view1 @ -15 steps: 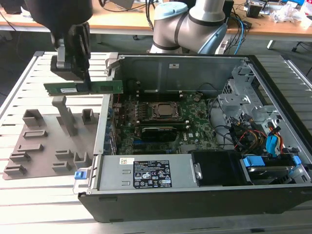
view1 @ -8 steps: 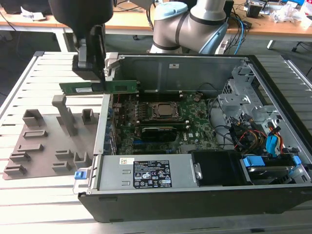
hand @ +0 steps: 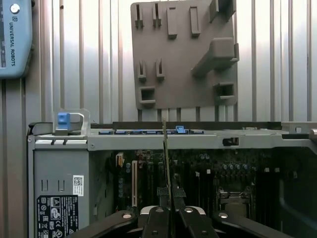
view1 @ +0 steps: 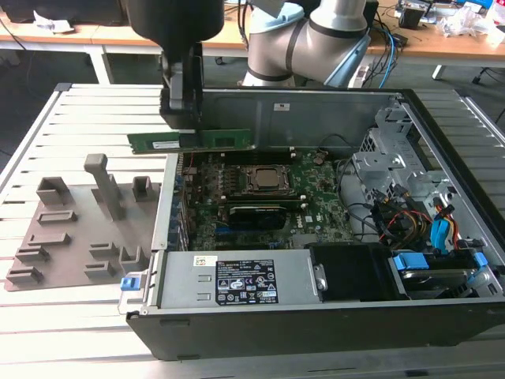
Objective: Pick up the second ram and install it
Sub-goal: 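Pick up the second ram and move it above second insertion slot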
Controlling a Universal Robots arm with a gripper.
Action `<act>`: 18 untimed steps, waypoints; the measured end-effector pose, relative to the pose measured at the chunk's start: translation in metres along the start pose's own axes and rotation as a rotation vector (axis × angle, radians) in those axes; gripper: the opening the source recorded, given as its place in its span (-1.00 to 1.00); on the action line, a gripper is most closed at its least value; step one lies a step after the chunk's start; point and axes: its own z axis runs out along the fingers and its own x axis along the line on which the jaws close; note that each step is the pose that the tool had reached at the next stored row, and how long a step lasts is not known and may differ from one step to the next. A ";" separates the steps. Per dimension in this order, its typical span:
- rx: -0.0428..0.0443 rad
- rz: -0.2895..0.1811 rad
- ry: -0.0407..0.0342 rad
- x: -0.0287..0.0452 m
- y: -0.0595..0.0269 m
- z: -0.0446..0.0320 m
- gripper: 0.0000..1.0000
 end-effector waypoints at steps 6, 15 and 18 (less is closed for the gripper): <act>-0.0012 0.000 0.0000 -0.0007 -0.0236 -0.0002 -0.73; -0.0034 0.000 0.0000 -0.0014 -0.0577 -0.0005 -0.73; -0.0041 0.000 0.0000 -0.0016 -0.0683 -0.0006 -0.73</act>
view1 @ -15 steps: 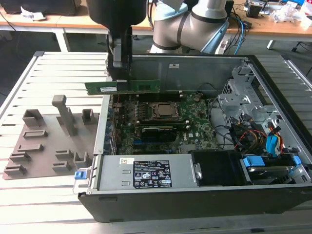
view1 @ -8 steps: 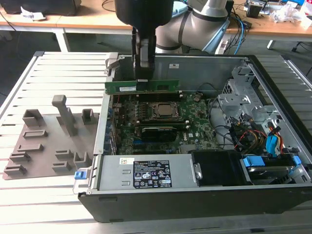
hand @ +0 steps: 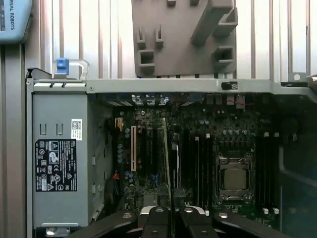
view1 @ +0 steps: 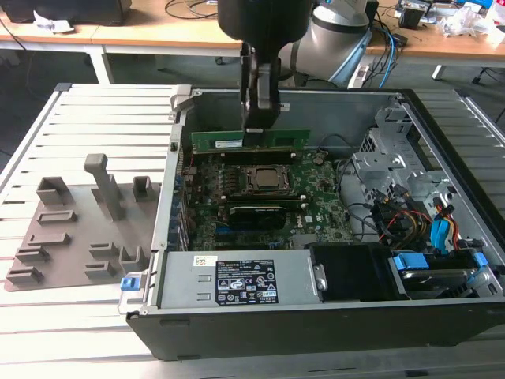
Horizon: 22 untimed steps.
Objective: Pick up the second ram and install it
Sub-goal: 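Pick up the second ram and move it above second insertion slot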
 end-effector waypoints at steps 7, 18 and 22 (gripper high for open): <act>-0.0033 0.000 0.0001 -0.0008 -0.0354 -0.0005 -0.73; -0.0076 0.006 -0.0492 -0.0017 -0.0722 -0.0006 -0.73; -0.0062 0.045 -0.0536 -0.0021 -0.0723 0.0009 -0.73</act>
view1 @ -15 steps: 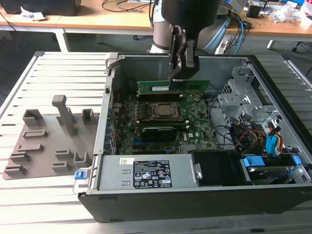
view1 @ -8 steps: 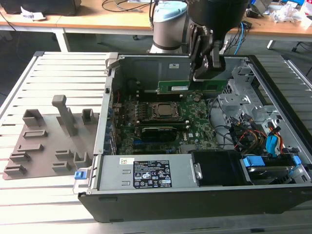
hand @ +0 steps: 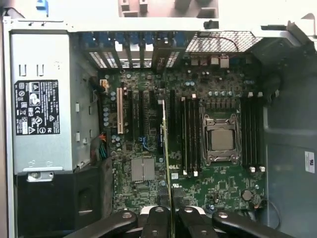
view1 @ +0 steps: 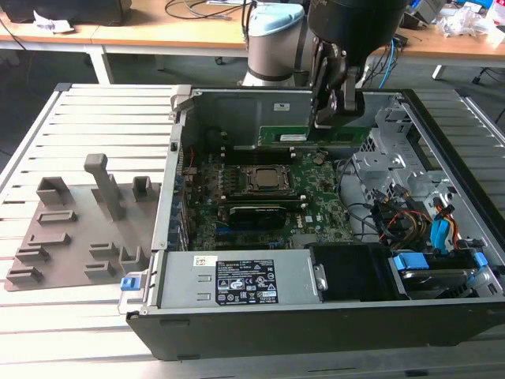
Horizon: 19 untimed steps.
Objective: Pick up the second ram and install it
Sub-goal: 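Pick up the second ram and move it above second insertion slot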
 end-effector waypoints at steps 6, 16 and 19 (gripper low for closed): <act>0.0010 0.015 -0.0003 -0.0134 0.0014 0.0028 -0.73; 0.0010 0.015 -0.0003 -0.0377 0.0026 0.0236 -0.73; 0.0009 0.015 -0.0002 -0.0382 0.0025 0.0297 -0.73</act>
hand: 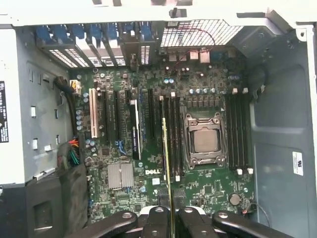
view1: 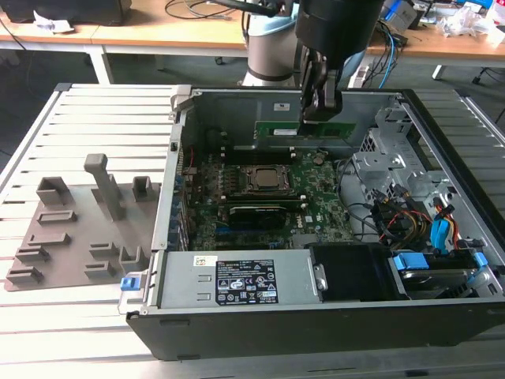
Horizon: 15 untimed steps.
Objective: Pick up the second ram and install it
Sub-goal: 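Pick up the second ram and move it above second insertion slot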
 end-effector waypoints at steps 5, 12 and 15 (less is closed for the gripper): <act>0.0000 0.000 0.0001 -0.0063 0.0003 0.0108 -0.73; 0.0000 0.000 0.0000 -0.0200 0.0010 0.0266 -0.73; 0.0001 0.000 0.0000 -0.0248 0.0012 0.0360 -0.73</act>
